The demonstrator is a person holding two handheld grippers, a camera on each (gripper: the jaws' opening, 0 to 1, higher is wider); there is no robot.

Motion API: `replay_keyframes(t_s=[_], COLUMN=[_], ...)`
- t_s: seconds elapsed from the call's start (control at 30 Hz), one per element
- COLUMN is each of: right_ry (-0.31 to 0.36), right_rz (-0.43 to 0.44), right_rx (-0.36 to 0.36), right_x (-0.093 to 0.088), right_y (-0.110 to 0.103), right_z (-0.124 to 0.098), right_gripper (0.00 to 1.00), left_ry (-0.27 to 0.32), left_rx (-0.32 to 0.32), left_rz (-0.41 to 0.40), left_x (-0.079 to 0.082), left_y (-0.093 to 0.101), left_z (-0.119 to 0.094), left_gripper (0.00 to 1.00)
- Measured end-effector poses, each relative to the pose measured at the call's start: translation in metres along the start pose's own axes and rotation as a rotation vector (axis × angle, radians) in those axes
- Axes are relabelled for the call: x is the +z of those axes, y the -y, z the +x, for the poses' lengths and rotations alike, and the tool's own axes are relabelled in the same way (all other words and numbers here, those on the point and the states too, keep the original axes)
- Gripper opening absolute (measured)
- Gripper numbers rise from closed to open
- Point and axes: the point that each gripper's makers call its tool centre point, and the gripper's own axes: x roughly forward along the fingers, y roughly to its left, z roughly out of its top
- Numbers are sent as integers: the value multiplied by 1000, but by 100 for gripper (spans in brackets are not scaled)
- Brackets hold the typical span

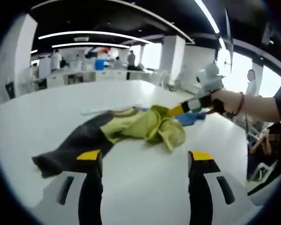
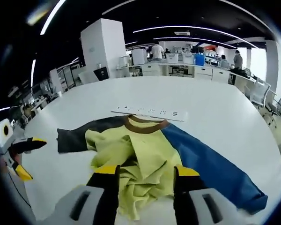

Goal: Fold the garment on the visible template until the final outline fits inside the template.

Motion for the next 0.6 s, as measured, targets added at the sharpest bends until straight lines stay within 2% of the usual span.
replay_keyframes(t_s=[0.33,0.6], right_ry=[-19,-43], right_rz=[20,8], right_rx=[35,78], right_x=[-22,-39], right_y=[-31,-58], right_z=[-22,-24], right_gripper=[41,39], left_ry=[17,-3], left_rx=[10,-1], left_rz=[-53,-23], left_x=[4,5], left_y=[-14,-19], left_z=[15,28], left_gripper=[60,55])
